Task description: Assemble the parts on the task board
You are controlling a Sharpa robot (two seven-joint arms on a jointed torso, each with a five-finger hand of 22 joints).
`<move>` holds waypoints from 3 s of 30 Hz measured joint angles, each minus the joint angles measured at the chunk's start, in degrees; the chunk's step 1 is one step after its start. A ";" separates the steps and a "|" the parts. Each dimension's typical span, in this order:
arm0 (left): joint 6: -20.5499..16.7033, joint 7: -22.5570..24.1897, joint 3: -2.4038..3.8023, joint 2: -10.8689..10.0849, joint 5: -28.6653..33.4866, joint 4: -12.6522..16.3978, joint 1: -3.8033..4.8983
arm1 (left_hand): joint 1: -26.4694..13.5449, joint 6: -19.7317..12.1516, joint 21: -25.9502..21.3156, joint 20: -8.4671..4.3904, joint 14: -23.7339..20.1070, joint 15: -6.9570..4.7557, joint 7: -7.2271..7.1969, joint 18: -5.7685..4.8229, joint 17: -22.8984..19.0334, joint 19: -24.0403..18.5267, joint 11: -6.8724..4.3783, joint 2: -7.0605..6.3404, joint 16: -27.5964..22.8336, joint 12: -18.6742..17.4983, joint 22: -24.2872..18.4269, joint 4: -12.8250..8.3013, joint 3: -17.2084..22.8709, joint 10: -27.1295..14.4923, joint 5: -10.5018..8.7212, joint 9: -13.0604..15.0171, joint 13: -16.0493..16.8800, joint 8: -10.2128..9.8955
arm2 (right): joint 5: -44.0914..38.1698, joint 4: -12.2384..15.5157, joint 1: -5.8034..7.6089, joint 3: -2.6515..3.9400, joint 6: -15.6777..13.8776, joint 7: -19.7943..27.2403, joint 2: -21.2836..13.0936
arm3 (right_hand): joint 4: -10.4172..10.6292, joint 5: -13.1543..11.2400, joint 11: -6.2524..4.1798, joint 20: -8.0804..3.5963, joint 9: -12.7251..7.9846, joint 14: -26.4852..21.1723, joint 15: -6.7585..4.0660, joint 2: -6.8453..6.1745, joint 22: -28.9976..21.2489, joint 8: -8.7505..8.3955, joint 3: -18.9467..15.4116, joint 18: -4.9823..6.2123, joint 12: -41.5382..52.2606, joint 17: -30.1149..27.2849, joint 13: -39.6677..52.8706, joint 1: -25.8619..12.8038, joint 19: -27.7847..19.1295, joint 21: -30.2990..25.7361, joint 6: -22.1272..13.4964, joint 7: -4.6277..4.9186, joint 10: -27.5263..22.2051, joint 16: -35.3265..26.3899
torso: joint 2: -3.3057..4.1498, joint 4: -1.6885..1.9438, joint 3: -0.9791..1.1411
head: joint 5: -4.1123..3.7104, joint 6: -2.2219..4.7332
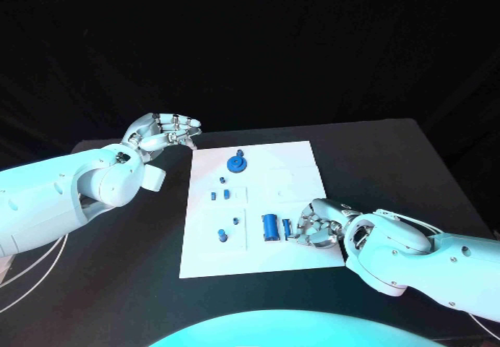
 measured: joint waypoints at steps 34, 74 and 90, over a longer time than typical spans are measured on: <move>0.05 -0.03 -0.08 0.45 0.03 -0.85 -0.26 | 0.00 0.00 0.00 0.00 -0.03 0.03 0.00 0.00 0.04 0.00 0.00 0.00 0.00 0.00 0.00 0.00 0.00 0.00 0.00 0.00 0.01 0.00 | 11.75 0.22 3.98 0.18 -2.09 6.06 -3.83 | 0.58 0.03 0.74 0.44 -0.01 -0.01 0.43 -0.78 0.02 -0.80 -10.79 1.35 -3.12 0.03 0.00 1.17 -0.01 -11.11 -3.64 1.56 -0.21 -2.21 | -0.40 -0.08 -0.27 | -0.41 0.83; -3.07 4.06 -0.43 13.38 12.14 -18.56 -3.41 | -24.00 -37.29 -42.47 -5.47 -44.38 -1.04 -9.07 -6.74 -17.58 -34.84 -4.54 8.01 -49.24 -24.59 -31.51 -2.02 -22.98 -40.30 -8.04 -17.80 -5.56 -14.82 | 53.01 -40.82 7.53 2.97 -1.69 48.30 16.06 | -13.07 -6.54 3.25 1.87 -18.87 -66.11 6.27 5.65 -66.78 -23.15 -9.29 1.77 -87.16 -69.24 -72.73 -13.54 -70.27 -83.09 -47.06 0.05 -69.24 -86.69 | -5.72 -0.99 -2.47 | 0.44 10.37; -22.25 6.16 0.65 9.40 11.75 4.67 -6.59 | -76.32 -48.12 -45.06 -9.64 -55.09 -3.49 -11.05 -8.53 -20.17 -44.44 -7.45 10.87 -52.55 -25.36 -34.32 -4.34 -30.12 -53.57 -10.43 -22.33 -6.41 -17.15 | 71.29 -19.54 0.23 9.75 -15.76 55.10 10.65 | -15.96 -8.31 0.82 -1.63 -23.17 -82.64 4.38 8.56 -74.38 -26.86 -15.68 -0.48 -89.37 -74.51 -74.72 -65.13 -82.93 -83.91 -58.61 -3.02 -82.96 -88.88 | -7.03 0.67 -2.69 | -0.43 13.32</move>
